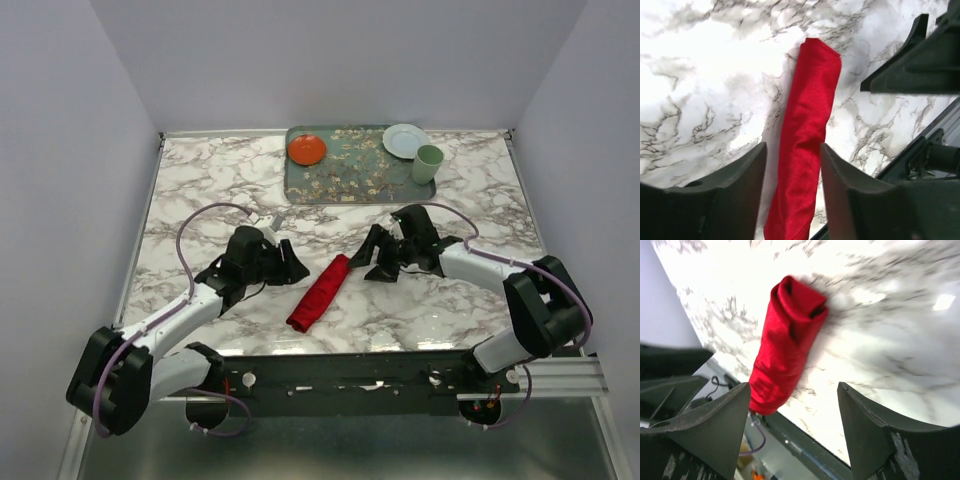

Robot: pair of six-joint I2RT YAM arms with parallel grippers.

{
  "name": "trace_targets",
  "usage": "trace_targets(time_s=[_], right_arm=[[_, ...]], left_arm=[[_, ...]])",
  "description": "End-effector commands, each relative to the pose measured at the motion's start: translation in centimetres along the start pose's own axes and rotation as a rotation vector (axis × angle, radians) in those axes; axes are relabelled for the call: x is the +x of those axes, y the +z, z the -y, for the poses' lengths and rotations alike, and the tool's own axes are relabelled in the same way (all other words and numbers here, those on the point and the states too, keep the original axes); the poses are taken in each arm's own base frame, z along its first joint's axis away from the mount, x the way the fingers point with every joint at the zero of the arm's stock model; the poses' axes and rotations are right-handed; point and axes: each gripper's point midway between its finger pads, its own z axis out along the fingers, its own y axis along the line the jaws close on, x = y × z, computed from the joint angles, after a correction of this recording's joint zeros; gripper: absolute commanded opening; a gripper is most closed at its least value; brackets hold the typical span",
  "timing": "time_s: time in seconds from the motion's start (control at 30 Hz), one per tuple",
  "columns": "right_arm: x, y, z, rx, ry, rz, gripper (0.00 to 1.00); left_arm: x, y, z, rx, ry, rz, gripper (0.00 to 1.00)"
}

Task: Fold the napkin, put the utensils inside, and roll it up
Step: Roll the napkin with the utensil

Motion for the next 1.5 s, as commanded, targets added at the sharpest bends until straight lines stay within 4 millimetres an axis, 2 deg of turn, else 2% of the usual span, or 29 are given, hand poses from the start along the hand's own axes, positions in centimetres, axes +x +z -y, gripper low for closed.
trace_targets(time_s=[0.0,0.03,0.2,0.53,0.63,0.83,0.97,1.17,1.47], right_arm=[[-0.7,-1.9,2.7,0.073,-0.035,0.045,0.78],[-0.6,-2.1,2.7,0.072,-0.039,0.045,0.78],[0.4,-2.0,2.6,0.036,-0.078,-0.005,0.78],[1.8,-1.6,1.7,-0.011,-0.122,-0.035,0.78],[2.0,-1.5,1.4,-0.019,-0.126,-0.034,0.78],[2.3,-1.3,1.4,-0.021,-0.129,-0.040,0.78],[2.6,-1.2,1.5,-0.021,-0.131,-0.046,0.78],[2.9,-0.9,1.8,-0.020,-0.131,-0.052,0.78],[3.1,-0.8,1.7,-0.030,-0.132,-0.059,0.78]], left_arm=[[0.0,-1.6,0.4,-0.068,0.067,0.005,0.41],[0.7,-1.5,1.5,-0.046,0.086,-0.014,0.38],[3.8,-0.7,3.5,-0.024,0.104,-0.084,0.23],[5.8,-0.5,1.6,-0.076,0.080,-0.118,0.18],[6.0,-0.2,1.7,-0.060,0.073,-0.115,0.17],[6.5,0.6,0.0,-0.135,0.075,-0.134,0.16],[6.8,0.6,-1.8,-0.219,0.067,-0.137,0.14],[6.0,0.0,-2.5,-0.269,0.083,-0.102,0.15],[5.5,0.3,-3.3,-0.286,0.090,-0.107,0.16]])
